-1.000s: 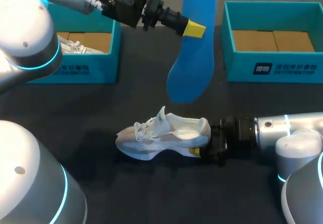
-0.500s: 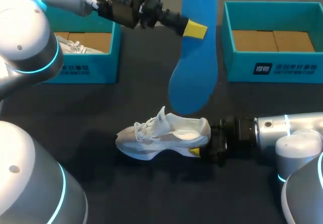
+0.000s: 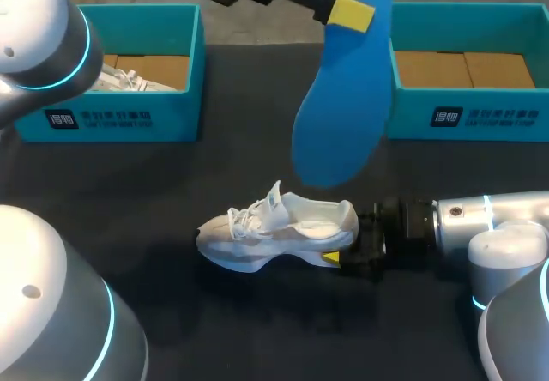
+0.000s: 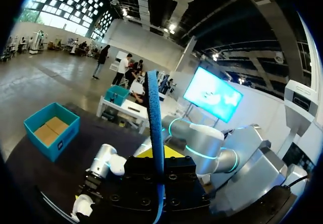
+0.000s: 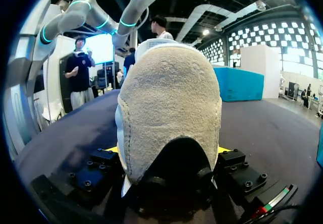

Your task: Take the shoe out of the shoebox, open the shoe tongue, remove and reinsert the insole, then place the shoe into the shoebox

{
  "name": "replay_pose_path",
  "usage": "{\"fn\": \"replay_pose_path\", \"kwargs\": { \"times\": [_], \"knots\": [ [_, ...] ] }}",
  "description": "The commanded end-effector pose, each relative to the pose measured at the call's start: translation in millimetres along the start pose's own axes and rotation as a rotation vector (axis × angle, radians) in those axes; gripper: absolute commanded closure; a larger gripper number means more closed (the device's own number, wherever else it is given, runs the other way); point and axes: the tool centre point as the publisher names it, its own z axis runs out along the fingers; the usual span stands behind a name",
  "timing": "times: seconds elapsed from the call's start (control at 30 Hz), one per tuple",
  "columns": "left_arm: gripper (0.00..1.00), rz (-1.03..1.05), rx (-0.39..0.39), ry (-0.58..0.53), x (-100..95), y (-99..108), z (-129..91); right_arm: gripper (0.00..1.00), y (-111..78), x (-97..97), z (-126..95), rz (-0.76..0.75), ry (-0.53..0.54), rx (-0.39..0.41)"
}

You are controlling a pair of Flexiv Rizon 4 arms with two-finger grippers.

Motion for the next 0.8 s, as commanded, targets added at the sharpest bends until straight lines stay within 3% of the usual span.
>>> {"fn": "replay_pose_path", "kwargs": {
  "times": [0.03, 0.17, 0.8],
  "knots": [
    [1.00, 0.000, 0.004, -0.001, 11.9, -2, 3, 1.00, 0.9, 0.1, 2, 0.001, 0.001, 0.006],
    [1.00, 0.031, 0.001, 0.003, 26.8, -6, 6, 1.00, 0.9, 0.1, 2, 0.001, 0.001, 0.006],
    [1.00, 0.073, -0.003, 0.002, 32.1, -10, 9, 1.00, 0.9, 0.1, 2, 0.001, 0.001, 0.006]
  ]
}}
